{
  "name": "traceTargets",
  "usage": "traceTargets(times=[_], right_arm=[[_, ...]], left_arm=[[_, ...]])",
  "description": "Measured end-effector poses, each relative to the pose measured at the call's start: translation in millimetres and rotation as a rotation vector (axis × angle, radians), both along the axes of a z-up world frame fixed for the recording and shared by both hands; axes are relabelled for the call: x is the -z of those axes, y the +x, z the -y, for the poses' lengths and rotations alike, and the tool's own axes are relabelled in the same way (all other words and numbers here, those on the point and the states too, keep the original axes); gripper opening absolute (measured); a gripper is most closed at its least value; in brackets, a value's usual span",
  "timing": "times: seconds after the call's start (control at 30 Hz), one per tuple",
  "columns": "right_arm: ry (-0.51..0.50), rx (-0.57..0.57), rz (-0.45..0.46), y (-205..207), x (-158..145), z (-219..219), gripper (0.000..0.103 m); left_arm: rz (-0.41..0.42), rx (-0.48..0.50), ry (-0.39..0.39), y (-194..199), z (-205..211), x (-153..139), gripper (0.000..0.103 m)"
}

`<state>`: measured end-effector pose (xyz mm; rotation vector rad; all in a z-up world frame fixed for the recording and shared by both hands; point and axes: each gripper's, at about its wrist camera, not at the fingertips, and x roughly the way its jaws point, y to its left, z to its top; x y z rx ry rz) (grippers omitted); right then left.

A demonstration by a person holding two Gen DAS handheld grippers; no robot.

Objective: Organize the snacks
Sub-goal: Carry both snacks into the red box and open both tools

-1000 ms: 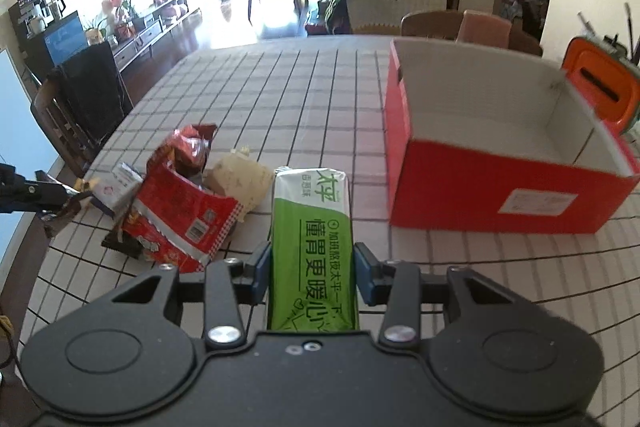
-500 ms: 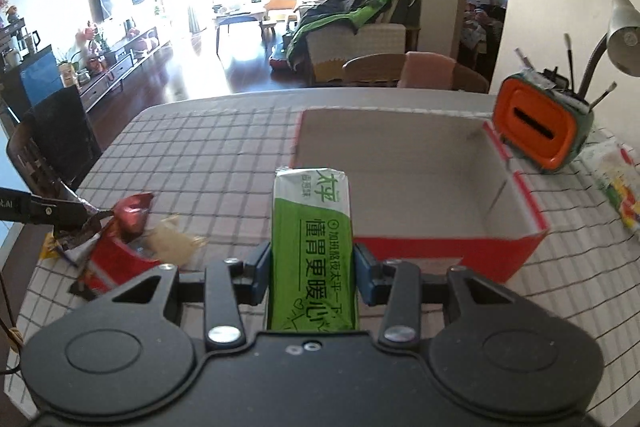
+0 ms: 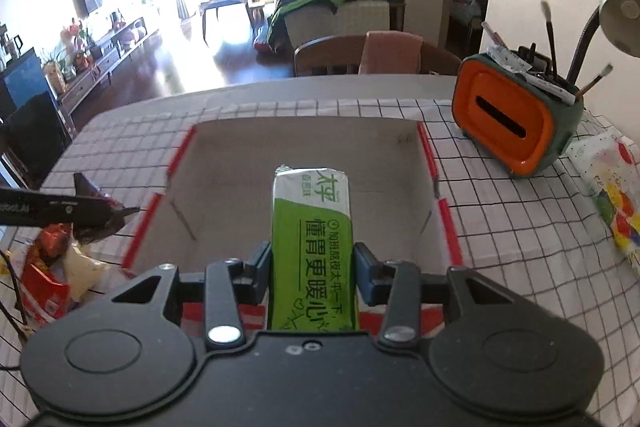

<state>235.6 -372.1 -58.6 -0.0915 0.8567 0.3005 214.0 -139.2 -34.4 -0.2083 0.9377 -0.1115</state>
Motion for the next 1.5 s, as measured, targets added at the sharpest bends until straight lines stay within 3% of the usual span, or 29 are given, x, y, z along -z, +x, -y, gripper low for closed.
traceTargets(times=[0.2, 0.6, 0.83, 1.13, 1.5], right_arm=[[-0.003, -0.002, -0.071, 34, 21, 13, 0.042], [-0.145, -0.151, -0.157, 77, 53, -5, 0.042], [-0.189, -0.240, -0.211, 78, 66, -18, 0.041], [-0.216, -0.279, -0.269, 84, 75, -22, 0.041], [-0.147, -0.278, -0.278, 82, 67, -10, 0.043]], left_arm=[[-0.067, 0.008, 0.043, 46, 37, 20, 0.024], [-0.235, 0.047, 0.126, 113, 78, 59, 0.024], [-0.379, 0.076, 0.198, 136, 92, 80, 0.024], [-0.506, 0.073, 0.224, 157, 96, 101, 0.024], [-0.481, 0.095, 0.207, 150, 96, 94, 0.025]])
